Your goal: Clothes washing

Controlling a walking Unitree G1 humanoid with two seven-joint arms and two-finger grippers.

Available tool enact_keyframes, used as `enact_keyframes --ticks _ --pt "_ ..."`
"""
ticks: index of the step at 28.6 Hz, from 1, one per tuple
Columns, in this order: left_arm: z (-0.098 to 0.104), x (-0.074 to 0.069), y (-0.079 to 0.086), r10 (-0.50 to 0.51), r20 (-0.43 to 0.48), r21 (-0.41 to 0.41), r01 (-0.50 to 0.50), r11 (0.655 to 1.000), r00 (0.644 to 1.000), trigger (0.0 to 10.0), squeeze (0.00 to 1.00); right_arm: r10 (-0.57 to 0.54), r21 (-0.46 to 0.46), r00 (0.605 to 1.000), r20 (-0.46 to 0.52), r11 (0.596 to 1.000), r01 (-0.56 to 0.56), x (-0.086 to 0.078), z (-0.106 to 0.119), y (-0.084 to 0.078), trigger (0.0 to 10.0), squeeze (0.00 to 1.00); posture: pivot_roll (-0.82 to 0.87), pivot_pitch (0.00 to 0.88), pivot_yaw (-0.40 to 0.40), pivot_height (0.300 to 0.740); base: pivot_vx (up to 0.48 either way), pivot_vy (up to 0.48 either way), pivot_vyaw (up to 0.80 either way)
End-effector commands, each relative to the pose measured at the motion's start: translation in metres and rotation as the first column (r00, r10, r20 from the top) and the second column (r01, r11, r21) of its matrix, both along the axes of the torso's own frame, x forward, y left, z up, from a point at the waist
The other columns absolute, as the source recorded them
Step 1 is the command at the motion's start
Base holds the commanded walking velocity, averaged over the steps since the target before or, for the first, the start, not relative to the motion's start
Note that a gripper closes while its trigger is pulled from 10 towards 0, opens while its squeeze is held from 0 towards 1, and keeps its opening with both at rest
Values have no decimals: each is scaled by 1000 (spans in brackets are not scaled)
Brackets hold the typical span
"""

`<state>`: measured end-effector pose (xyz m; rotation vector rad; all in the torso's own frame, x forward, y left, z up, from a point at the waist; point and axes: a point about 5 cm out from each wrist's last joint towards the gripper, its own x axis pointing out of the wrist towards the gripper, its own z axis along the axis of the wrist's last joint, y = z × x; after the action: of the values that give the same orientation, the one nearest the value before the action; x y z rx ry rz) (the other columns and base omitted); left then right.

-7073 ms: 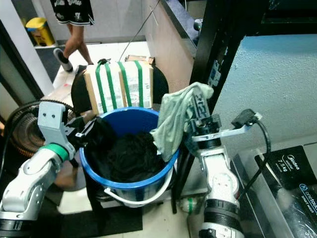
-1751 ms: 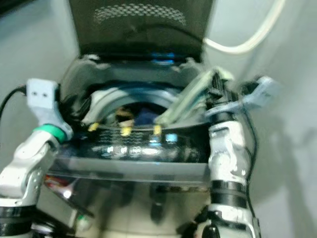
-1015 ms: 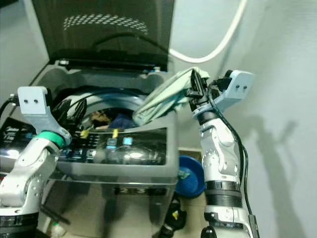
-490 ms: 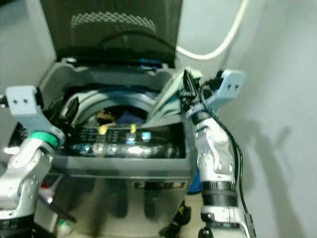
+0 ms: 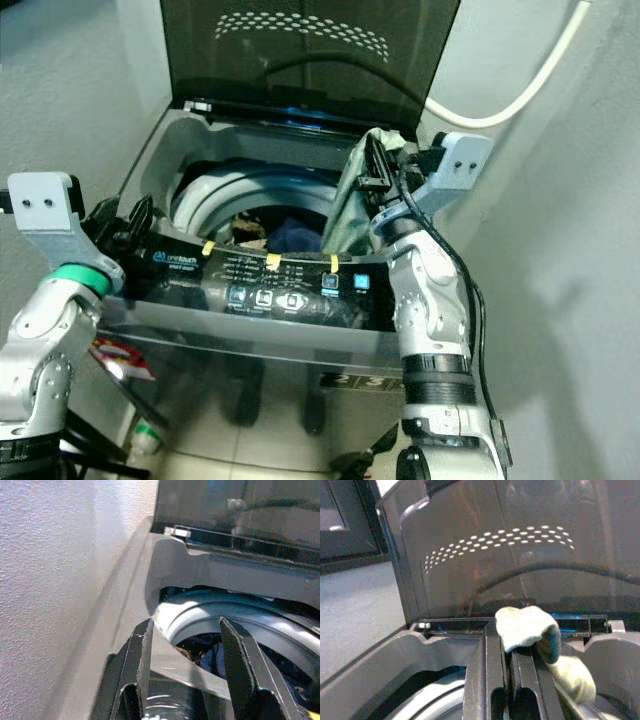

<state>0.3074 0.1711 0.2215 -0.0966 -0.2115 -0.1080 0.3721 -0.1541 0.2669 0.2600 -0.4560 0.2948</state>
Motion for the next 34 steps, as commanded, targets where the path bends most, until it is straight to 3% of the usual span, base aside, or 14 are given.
enact_keyframes --ticks 1,3,5,7,8,9,11,12,13,15,18,23,33,34 --pt "-4 1 -2 -16 -20 22 16 1000 1000 10000 0 -29 -51 1000 -9 998 29 8 7 1 10000 0 133 3 24 740 0 0 0" --pt "-3 1 -2 -17 -20 25 18 1000 1000 10000 0 -34 -59 999 -13 998 33 9 9 1 10000 0 133 3 24 740 0 0 0" --pt "-4 3 -4 -28 -23 38 29 999 999 10000 0 -101 39 983 152 995 96 15 66 -15 10000 0 130 0 34 740 0 0 0" --pt "-5 4 -7 -53 -35 85 56 995 998 10000 0 -188 155 937 294 977 147 9 125 -39 10000 0 135 0 24 740 0 0 0" --pt "-6 4 -8 -59 -38 97 63 993 998 10000 0 -205 176 927 316 972 154 7 136 -44 10000 0 135 0 24 740 0 0 0" --pt "-8 3 -11 -76 -54 128 83 988 996 10000 0 -150 92 946 286 987 129 10 138 -41 10000 0 142 0 15 740 0 0 0" --pt "-15 2 -15 -110 -96 217 129 968 989 10000 0 -49 -86 980 195 994 67 18 131 -30 10000 0 142 0 15 740 0 0 0" --pt "-18 1 -16 -120 -123 228 146 963 985 10000 0 38 -227 995 91 974 -16 24 112 -19 10000 0 140 0 20 740 0 0 0" --pt "-20 1 -16 -124 -139 227 153 962 982 10000 0 99 -302 995 7 949 -92 26 95 -12 10000 0 137 0 28 740 0 0 0" --pt "-20 2 -14 -113 -171 222 150 963 979 10000 0 232 -398 956 -181 872 -287 25 54 6 10000 0 134 0 37 740 0 0 0" --pt "-15 6 -13 -94 -187 231 137 963 978 10000 0 393 -379 856 -337 775 -505 11 11 27 10000 0 134 0 44 740 0 0 0" --pt "-8 12 -12 -90 -183 238 133 962 979 10000 0 503 -271 791 -349 754 -599 4 -7 43 10000 0 136 0 65 740 0 0 0" --pt "-3 13 -13 -101 -184 241 144 960 978 10000 0 507 -243 771 -385 750 -615 7 -9 40 10000 0 143 1 70 740 0 0 0" --pt "-4 12 -12 -99 -187 243 144 959 977 10000 0 517 -237 763 -388 744 -625 5 -8 40 10000 1000 143 1 70 740 0 0 0"
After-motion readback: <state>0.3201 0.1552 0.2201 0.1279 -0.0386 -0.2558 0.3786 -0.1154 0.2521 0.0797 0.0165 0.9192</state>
